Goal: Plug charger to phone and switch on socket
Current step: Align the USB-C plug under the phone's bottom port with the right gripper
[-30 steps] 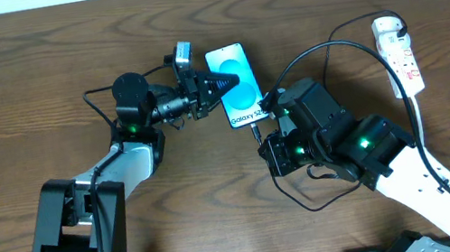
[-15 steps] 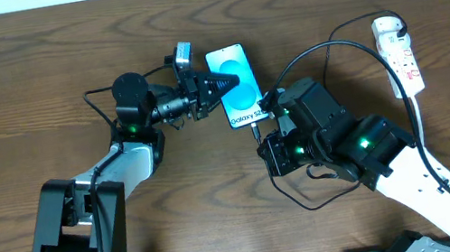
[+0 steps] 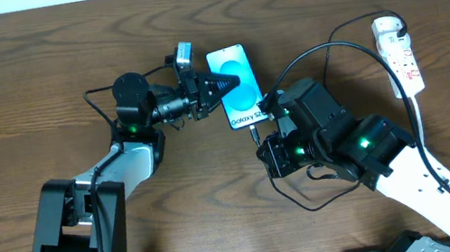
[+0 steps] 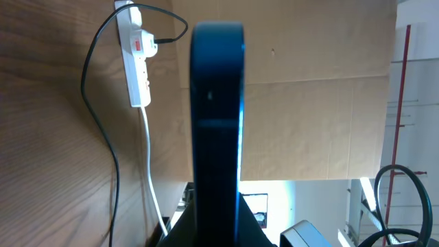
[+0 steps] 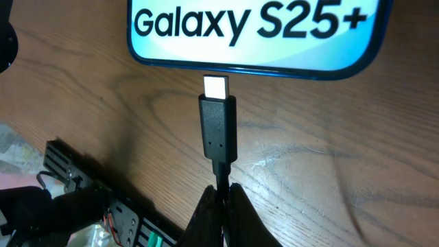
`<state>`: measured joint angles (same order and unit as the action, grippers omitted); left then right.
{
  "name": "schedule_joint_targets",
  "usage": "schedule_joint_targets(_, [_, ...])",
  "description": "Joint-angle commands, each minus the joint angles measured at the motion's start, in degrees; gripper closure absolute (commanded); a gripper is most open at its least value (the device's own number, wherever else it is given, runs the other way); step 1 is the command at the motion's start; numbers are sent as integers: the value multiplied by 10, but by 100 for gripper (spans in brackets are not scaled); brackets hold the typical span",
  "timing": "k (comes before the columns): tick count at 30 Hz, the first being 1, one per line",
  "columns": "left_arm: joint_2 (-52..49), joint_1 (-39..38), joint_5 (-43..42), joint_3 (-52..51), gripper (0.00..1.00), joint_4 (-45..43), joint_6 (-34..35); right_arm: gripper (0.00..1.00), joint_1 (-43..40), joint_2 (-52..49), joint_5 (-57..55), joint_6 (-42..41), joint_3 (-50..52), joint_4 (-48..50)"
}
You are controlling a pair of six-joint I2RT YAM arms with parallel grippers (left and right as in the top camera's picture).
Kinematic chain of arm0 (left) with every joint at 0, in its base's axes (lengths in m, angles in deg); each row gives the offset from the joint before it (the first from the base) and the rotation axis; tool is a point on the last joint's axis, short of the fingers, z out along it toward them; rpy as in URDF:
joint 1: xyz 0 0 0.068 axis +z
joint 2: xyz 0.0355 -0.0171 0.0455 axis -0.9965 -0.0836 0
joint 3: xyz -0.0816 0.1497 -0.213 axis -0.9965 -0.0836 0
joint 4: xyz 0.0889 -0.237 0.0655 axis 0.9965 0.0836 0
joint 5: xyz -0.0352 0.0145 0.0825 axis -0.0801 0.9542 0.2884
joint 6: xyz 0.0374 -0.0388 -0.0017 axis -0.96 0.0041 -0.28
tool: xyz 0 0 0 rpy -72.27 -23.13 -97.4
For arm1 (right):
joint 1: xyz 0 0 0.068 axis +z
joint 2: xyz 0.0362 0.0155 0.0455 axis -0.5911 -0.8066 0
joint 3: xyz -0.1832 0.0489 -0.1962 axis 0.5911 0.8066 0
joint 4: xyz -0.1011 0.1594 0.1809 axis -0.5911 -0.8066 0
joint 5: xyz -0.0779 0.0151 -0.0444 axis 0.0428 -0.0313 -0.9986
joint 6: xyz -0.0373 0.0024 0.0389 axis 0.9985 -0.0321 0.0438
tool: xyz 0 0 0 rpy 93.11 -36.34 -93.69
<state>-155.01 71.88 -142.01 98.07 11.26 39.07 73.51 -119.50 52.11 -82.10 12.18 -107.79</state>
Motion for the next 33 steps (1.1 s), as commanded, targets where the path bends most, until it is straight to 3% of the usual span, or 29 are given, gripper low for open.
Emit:
schedule_joint_targets(1, [9,0,-20,12,92,-10,-25,99,3,1,8,-7,-2,0])
schedule_joint_targets(33, [9,0,-26,12,92,-10,-31,98,3,1,31,-41,-2,-21])
